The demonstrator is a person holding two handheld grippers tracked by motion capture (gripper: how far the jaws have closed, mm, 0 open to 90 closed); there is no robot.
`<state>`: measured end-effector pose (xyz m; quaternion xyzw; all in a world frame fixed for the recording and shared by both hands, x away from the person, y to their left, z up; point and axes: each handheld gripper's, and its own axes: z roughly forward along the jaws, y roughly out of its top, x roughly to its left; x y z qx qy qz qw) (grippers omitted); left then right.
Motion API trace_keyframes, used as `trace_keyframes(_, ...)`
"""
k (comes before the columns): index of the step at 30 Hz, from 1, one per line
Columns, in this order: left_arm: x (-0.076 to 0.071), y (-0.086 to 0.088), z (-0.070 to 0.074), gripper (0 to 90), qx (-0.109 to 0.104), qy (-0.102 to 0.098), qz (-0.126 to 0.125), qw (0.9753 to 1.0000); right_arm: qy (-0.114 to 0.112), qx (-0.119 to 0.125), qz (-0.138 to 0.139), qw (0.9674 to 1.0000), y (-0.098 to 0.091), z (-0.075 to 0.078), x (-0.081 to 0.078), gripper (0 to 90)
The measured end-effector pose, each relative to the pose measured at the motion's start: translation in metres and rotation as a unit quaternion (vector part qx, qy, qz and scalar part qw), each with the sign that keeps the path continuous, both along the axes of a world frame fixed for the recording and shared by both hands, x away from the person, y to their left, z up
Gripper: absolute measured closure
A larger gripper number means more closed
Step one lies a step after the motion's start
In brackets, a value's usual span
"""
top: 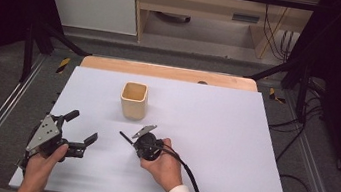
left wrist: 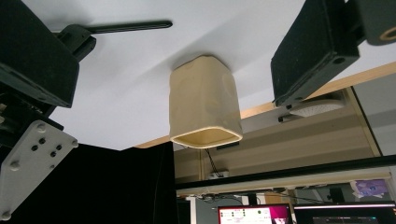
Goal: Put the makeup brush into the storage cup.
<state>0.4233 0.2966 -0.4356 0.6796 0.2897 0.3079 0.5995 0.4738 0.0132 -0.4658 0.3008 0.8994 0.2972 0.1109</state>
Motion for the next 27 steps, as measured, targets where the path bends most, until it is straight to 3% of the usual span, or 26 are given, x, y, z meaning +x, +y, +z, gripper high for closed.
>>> trace_keyframes(9,-0.003,-0.002,0.002,1.0,0.005,-0.004,0.000,1.0000,-0.006,0.003,0.011,0.9999,-0.010,0.008,0.000,83.9)
trace_keyframes(15,-0.005,-0.004,0.005,0.8,0.014,-0.006,0.012,0.9998,0.003,0.000,0.029,0.9996,-0.025,0.016,-0.001,84.0)
trace_keyframes(18,-0.005,-0.007,0.010,1.1,0.035,-0.013,0.019,0.9991,0.003,0.003,0.031,0.9995,-0.036,0.023,0.002,84.0)
trace_keyframes(19,-0.005,-0.008,0.012,1.1,0.039,-0.016,0.018,0.9989,0.016,0.012,0.030,0.9993,-0.045,0.027,0.005,84.0)
trace_keyframes(21,-0.003,-0.011,0.017,1.1,0.041,-0.016,0.017,0.9989,0.021,0.018,0.032,0.9991,-0.048,0.028,0.006,84.0)
trace_keyframes(27,-0.001,-0.025,0.025,2.6,0.084,-0.016,0.013,0.9962,0.030,0.009,0.044,0.9985,-0.065,0.041,0.011,84.0)
